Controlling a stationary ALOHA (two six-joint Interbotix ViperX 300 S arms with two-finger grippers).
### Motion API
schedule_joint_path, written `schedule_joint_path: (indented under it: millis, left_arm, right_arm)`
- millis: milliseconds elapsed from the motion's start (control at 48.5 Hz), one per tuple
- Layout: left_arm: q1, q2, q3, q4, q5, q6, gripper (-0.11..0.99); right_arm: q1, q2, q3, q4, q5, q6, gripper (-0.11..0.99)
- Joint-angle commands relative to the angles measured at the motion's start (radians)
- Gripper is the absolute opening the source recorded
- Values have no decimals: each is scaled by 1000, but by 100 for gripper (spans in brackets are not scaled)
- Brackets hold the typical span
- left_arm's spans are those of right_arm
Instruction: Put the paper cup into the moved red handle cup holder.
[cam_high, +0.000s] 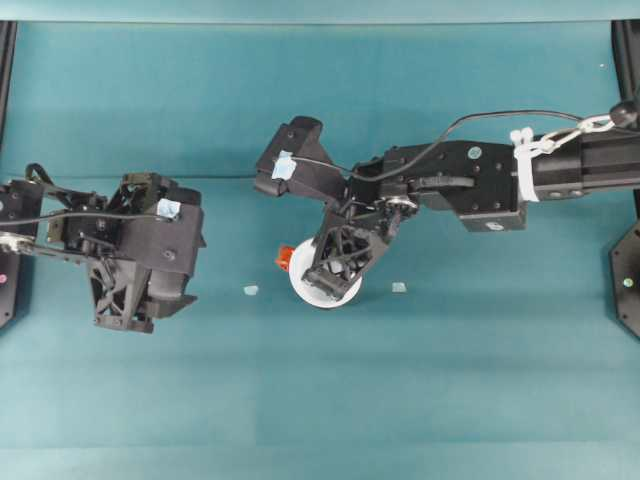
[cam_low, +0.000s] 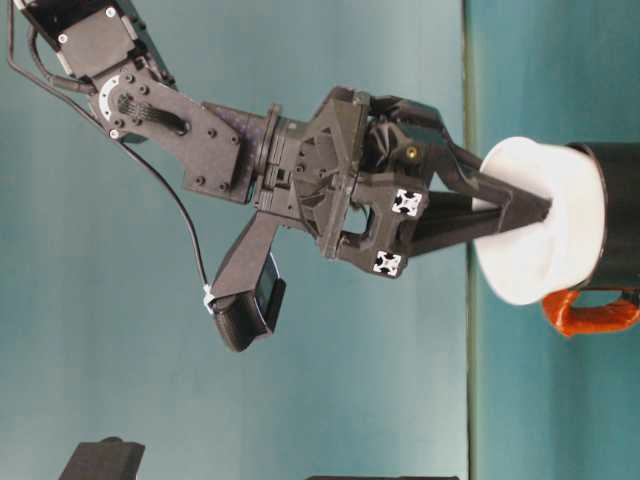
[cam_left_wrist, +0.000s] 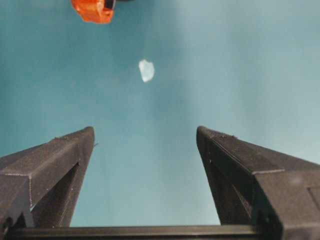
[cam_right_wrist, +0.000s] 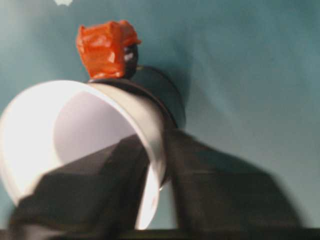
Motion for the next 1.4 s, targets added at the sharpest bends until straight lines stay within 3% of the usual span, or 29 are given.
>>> schedule_joint_path:
  millis: [0, 227, 289, 474, 639, 701, 907, 1072, 1237, 1381]
  left_arm:
    - [-3, -9, -8, 2, -8, -2, 90]
    - [-3, -8, -8, 2, -8, 0, 90]
    - [-3, -8, -9, 2, -6, 0, 90]
    - [-3, -8, -8, 0, -8, 0, 90]
    - [-3, -9, -6, 2, -8, 0, 90]
    - [-3, -9, -5, 0, -6, 0, 90]
    - [-3, -11, -2, 2, -8, 0, 90]
    - [-6, -23, 3, 0, -6, -8, 90]
    - [-11, -49, 8, 0, -5, -72, 90]
    - [-14, -80, 35, 0, -5, -115, 90]
  right_arm:
    - [6, -8, -21, 5, -3, 8, 16]
    - [15, -9, -35, 5, -2, 11, 80]
    - [17, -11, -41, 5, -2, 11, 89]
    - [15, -31, -63, -14, 20, 5, 87]
    - [14, -104, -114, -80, 61, -2, 87]
    - [14, -135, -126, -92, 61, -2, 87]
    - [29, -209, -114, -94, 26, -5, 87]
    - [44, -245, -78, -95, -9, -29, 87]
    - [60, -290, -43, -95, -34, -58, 87]
    - [61, -333, 8, -97, -48, -69, 87]
